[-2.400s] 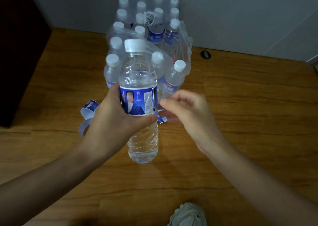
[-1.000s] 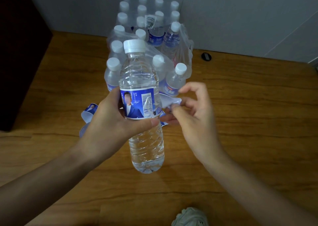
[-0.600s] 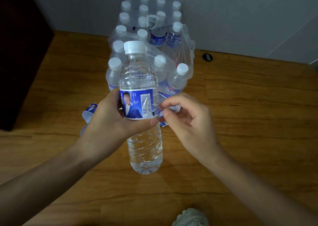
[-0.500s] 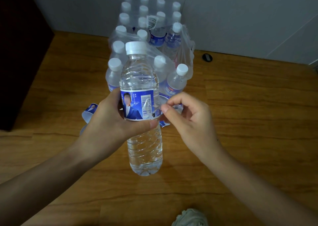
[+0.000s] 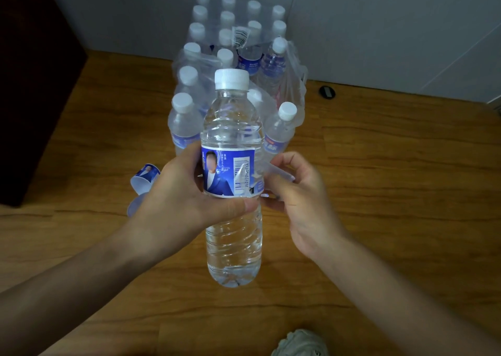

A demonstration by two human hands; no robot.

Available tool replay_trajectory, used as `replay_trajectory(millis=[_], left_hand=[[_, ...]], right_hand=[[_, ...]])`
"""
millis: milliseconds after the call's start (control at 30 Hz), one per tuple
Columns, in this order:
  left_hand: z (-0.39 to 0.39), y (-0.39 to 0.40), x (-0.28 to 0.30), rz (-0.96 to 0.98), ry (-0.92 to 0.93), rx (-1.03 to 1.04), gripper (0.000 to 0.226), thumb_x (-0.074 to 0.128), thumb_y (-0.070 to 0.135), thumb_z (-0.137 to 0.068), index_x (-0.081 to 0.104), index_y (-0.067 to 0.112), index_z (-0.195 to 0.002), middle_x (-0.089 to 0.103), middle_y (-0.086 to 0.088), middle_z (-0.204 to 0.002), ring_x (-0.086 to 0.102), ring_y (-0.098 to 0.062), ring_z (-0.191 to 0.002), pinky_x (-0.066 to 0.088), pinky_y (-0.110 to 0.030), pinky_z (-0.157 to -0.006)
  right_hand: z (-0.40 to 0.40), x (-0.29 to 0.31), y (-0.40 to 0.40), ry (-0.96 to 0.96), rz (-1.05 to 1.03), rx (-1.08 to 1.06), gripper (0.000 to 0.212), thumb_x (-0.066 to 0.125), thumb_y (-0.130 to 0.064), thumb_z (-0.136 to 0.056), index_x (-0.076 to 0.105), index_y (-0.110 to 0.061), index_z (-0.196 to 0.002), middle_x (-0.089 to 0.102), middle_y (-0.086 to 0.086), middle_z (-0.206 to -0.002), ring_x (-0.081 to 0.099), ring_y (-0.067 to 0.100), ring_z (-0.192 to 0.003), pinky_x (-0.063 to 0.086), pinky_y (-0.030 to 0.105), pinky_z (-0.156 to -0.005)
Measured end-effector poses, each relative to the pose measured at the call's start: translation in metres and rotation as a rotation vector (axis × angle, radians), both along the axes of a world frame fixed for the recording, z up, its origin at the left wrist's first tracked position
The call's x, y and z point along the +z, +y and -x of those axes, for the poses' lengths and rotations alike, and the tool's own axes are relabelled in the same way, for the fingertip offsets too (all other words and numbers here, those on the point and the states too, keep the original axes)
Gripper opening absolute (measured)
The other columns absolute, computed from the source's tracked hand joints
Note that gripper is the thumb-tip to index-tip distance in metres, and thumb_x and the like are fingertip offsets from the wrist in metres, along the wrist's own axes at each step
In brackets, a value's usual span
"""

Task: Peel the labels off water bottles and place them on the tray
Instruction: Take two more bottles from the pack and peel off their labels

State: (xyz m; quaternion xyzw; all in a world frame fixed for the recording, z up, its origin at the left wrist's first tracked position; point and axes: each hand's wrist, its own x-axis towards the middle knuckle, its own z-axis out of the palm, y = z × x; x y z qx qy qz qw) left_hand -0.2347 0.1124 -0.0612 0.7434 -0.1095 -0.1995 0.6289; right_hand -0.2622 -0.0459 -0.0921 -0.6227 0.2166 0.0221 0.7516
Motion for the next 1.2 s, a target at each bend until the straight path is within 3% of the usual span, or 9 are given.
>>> replay_trajectory(millis=[233,367,467,533,600,700,867,1067,1200], left_hand=[[0.003,-0.004,0.005,0.035,0.008,-0.062,0.065,0.083,0.027,-0.046,0.057,0.025,-0.105,0.072,0.013,-0.095,0.071,-0.004,-0.082,0.054,-0.014,-0.064],[0.0,-0.003,0.006,0.015,-0.01,-0.046,0.066,0.082,0.033,-0.044,0.054,0.033,-0.103,0.07,0.02,-0.096,0.069,0.001,-0.082,0.052,-0.011,-0.062],[-0.002,-0.002,0.006,0.01,0.009,-0.033,0.067,0.076,0.038,-0.042,0.053,0.034,-0.104,0.069,0.021,-0.097,0.069,0.002,-0.083,0.052,-0.011,-0.061],[-0.002,-0.003,0.004,0.007,0.02,-0.016,0.068,0.077,0.038,-0.041,0.054,0.033,-0.106,0.069,0.02,-0.097,0.069,0.002,-0.084,0.052,-0.01,-0.06],[-0.003,-0.003,0.002,0.0,0.02,0.008,0.069,0.078,0.037,-0.042,0.055,0.03,-0.107,0.069,0.019,-0.095,0.069,0.002,-0.083,0.051,-0.01,-0.06],[-0.004,-0.003,-0.002,-0.041,-0.003,0.046,0.068,0.08,0.038,-0.044,0.056,0.028,-0.107,0.07,0.018,-0.093,0.068,0.001,-0.081,0.052,-0.011,-0.061],[-0.008,-0.003,-0.01,-0.1,-0.037,0.103,0.059,0.085,0.022,-0.059,0.057,0.021,-0.11,0.07,0.008,-0.09,0.068,0.0,-0.08,0.056,-0.017,-0.065],[-0.008,-0.002,-0.014,-0.165,-0.067,0.125,0.063,0.087,0.033,-0.056,0.054,0.024,-0.109,0.068,0.012,-0.087,0.066,0.004,-0.08,0.056,-0.017,-0.065],[-0.003,-0.005,-0.019,-0.245,-0.121,0.121,0.062,0.074,0.045,-0.054,0.053,0.024,-0.108,0.068,0.012,-0.086,0.066,-0.001,-0.079,0.058,-0.036,-0.071]], right_hand=[[0.003,-0.011,0.004,0.117,0.121,0.063,0.018,0.066,0.0,-0.081,0.061,-0.004,-0.098,0.07,0.016,-0.099,0.066,0.018,-0.08,0.053,0.031,-0.064],[0.004,-0.012,-0.001,0.043,0.276,0.063,0.046,0.077,-0.024,-0.065,0.064,-0.018,-0.109,0.071,0.002,-0.107,0.066,0.013,-0.1,0.056,0.037,-0.085],[0.006,-0.004,-0.005,-0.156,0.524,-0.005,0.054,0.079,-0.017,-0.074,0.053,-0.03,-0.119,0.061,-0.014,-0.117,0.056,0.002,-0.113,0.047,0.021,-0.094],[0.011,0.005,-0.006,-0.365,0.67,-0.111,0.047,0.07,-0.009,-0.077,0.05,-0.029,-0.114,0.058,-0.016,-0.111,0.055,0.0,-0.108,0.042,0.014,-0.089],[0.017,0.013,-0.005,-0.558,0.695,-0.205,0.038,0.062,-0.004,-0.074,0.051,-0.025,-0.105,0.057,-0.008,-0.099,0.057,0.008,-0.092,0.044,0.021,-0.081],[0.028,0.022,0.002,-0.669,0.702,-0.113,0.016,0.056,-0.005,-0.079,0.057,-0.017,-0.089,0.059,-0.003,-0.082,0.059,0.01,-0.077,0.046,0.021,-0.069],[0.032,0.02,0.016,-0.558,0.75,0.05,0.025,0.055,-0.008,-0.081,0.068,-0.004,-0.103,0.066,-0.002,-0.098,0.065,0.008,-0.088,0.05,0.016,-0.073],[0.026,0.019,0.022,-0.264,0.561,0.164,0.036,0.06,-0.018,-0.085,0.061,-0.023,-0.121,0.068,-0.014,-0.109,0.061,0.001,-0.107,0.055,0.024,-0.084],[0.013,0.025,0.024,-0.126,0.335,0.254,0.039,0.071,-0.015,-0.082,0.058,-0.03,-0.115,0.069,-0.015,-0.103,0.063,-0.007,-0.095,0.05,0.013,-0.074]])
